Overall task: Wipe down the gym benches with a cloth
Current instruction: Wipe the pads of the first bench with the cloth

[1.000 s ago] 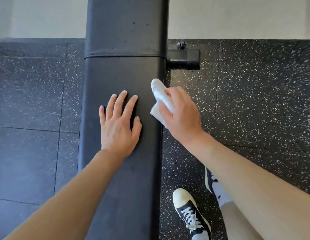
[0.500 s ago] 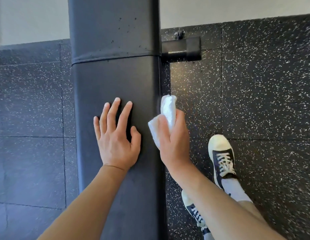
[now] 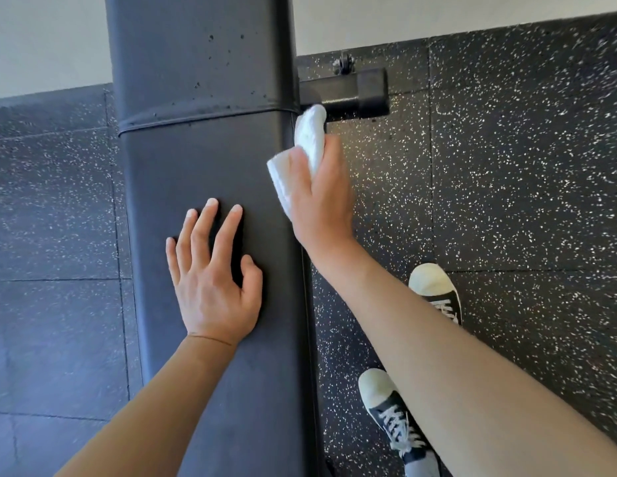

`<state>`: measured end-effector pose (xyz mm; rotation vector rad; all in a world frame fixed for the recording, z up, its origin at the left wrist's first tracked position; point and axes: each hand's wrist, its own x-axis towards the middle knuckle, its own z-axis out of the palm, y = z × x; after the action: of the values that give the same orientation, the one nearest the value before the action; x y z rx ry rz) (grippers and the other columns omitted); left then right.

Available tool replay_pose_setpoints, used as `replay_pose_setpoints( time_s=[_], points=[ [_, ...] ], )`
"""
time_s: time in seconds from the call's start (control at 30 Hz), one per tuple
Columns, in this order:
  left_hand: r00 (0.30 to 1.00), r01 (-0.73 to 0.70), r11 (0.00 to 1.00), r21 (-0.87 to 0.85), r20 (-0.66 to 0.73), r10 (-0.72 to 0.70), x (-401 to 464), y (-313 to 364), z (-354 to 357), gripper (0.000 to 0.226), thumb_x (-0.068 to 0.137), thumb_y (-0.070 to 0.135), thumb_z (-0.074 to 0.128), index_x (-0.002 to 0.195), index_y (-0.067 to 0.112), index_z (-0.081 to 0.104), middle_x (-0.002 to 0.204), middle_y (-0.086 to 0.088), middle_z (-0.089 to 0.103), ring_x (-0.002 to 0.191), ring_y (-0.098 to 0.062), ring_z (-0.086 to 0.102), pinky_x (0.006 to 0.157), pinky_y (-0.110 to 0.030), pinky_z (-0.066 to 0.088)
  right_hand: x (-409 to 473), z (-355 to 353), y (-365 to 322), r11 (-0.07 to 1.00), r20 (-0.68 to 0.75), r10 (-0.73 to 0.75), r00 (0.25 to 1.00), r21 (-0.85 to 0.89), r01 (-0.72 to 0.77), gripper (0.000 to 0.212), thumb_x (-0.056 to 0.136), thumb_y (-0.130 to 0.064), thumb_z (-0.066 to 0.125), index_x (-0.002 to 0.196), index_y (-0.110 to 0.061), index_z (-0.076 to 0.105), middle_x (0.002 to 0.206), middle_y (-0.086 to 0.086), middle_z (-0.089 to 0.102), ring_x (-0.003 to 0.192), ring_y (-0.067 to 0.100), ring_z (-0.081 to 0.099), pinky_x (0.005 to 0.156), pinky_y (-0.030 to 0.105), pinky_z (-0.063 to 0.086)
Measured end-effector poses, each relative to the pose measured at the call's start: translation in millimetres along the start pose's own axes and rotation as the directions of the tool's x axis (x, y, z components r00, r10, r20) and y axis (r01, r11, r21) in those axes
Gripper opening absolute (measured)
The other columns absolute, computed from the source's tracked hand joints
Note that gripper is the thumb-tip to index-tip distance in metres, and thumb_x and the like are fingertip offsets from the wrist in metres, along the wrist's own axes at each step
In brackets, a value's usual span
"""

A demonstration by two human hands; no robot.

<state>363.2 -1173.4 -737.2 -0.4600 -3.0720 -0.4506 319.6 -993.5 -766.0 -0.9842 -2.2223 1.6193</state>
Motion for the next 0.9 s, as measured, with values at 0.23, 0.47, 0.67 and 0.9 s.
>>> replay_pose_setpoints(
  time_s=[0.23, 0.47, 0.67, 0.9],
  points=[
    [1.0, 0.007, 1.0, 0.003, 0.004, -0.007, -0.3, 0.6, -0.8, 0.068, 0.089, 0.027, 0.048, 0.157, 0.034, 0.043, 0.168, 0.006, 0.032, 0.159, -0.024, 0.023, 0.127, -0.061, 0.016, -114.5, -31.9, 38.1, 0.997, 0.13, 0.065, 0.989, 0.02, -0.068, 0.02, 0.104, -0.047, 0.048, 0.11, -0.028, 0.045, 0.095, -0.008, 0.058, 0.084, 0.019, 0.055, 0.073, 0.04, 0.047],
    [1.0, 0.02, 1.0, 0.015, 0.017, -0.02, -1.1, -0.2, -0.9, 0.069, 0.089, 0.028, 0.046, 0.157, 0.034, 0.042, 0.169, 0.008, 0.03, 0.16, -0.022, 0.021, 0.128, -0.059, 0.014, -68.4, -24.3, 21.9, 0.995, 0.155, 0.05, 0.987, 0.079, -0.063, 0.016, 0.102, -0.042, 0.052, 0.1, -0.031, 0.04, 0.085, -0.009, 0.055, 0.074, 0.017, 0.049, 0.066, 0.037, 0.042],
    [1.0, 0.014, 0.999, 0.034, 0.028, -0.015, 0.3, 1.4, 0.2, 0.069, 0.088, 0.028, 0.046, 0.157, 0.032, 0.042, 0.169, 0.006, 0.03, 0.159, -0.025, 0.023, 0.126, -0.061, 0.016, 23.5, 4.6, -3.5, 0.99, 0.047, 0.065, 0.997, 0.121, -0.07, 0.017, 0.102, -0.039, 0.051, 0.101, -0.023, 0.044, 0.09, -0.002, 0.06, 0.079, 0.022, 0.056, 0.071, 0.04, 0.048],
    [0.998, 0.022, 0.998, 0.06, 0.064, -0.025, 2.7, 4.9, -1.8, 0.069, 0.087, 0.027, 0.044, 0.156, 0.026, 0.041, 0.169, 0.0, 0.03, 0.159, -0.03, 0.022, 0.124, -0.065, 0.017, -93.9, -30.3, 30.0, 0.988, 0.168, 0.087, 0.982, 0.109, -0.106, 0.017, 0.101, -0.047, 0.052, 0.105, -0.033, 0.042, 0.089, -0.01, 0.057, 0.078, 0.014, 0.054, 0.068, 0.031, 0.041]
  ],
)
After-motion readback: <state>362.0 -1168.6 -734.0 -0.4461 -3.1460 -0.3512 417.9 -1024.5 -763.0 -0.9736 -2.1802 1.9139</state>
